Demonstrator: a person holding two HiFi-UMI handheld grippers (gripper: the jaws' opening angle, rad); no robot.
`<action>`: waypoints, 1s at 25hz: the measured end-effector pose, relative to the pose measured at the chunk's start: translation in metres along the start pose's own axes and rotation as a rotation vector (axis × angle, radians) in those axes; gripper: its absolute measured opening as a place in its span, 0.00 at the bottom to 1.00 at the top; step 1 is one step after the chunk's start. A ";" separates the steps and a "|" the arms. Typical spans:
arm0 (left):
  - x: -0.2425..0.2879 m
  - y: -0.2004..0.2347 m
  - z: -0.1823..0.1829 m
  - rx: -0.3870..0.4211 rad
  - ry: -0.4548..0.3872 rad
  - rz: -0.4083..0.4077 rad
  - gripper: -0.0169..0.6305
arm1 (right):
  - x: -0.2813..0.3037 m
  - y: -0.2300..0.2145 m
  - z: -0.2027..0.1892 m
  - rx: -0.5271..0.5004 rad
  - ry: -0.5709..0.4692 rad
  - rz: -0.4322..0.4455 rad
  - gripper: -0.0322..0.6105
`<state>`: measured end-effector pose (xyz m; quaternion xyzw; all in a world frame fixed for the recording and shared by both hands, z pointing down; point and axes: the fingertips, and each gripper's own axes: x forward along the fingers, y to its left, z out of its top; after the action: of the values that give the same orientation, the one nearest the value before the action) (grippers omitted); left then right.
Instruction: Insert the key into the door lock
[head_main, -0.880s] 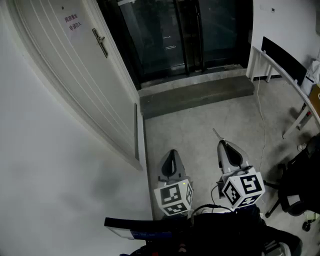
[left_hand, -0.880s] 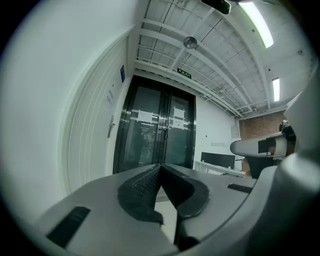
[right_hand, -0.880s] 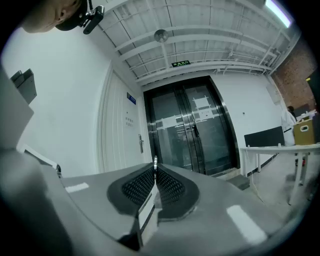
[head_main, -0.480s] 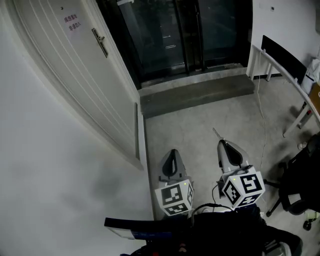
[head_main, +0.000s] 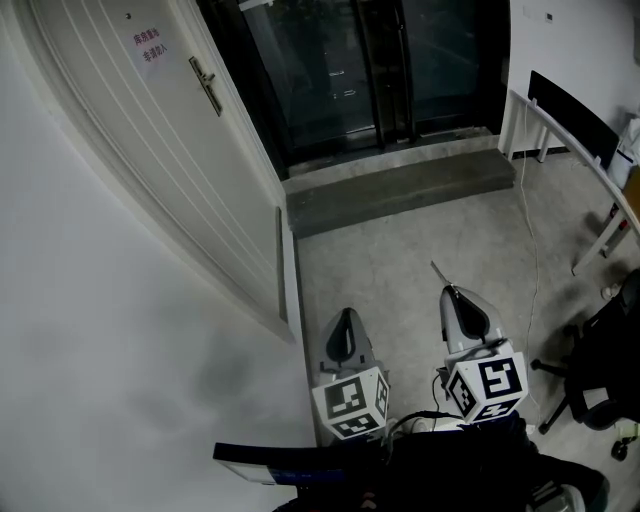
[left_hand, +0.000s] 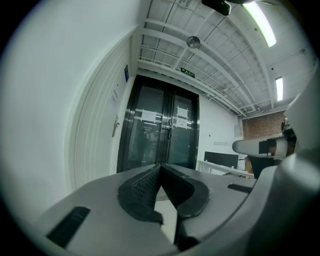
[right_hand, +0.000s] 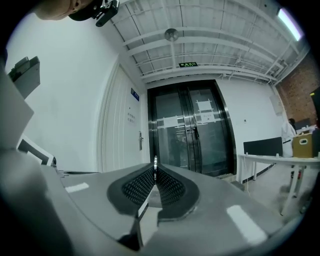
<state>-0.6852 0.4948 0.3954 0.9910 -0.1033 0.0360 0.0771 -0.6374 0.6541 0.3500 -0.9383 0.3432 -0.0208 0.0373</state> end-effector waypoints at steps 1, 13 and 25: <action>0.000 0.004 -0.002 -0.006 0.005 0.003 0.03 | 0.001 0.002 -0.001 0.001 0.000 -0.002 0.07; 0.036 0.044 -0.030 -0.064 0.055 0.029 0.03 | 0.054 0.008 -0.021 -0.011 0.027 -0.005 0.07; 0.195 0.076 0.008 -0.071 0.038 0.067 0.03 | 0.223 -0.037 -0.002 -0.027 0.023 0.047 0.07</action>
<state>-0.5101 0.3808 0.4160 0.9828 -0.1363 0.0536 0.1127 -0.4434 0.5385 0.3583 -0.9300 0.3660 -0.0261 0.0211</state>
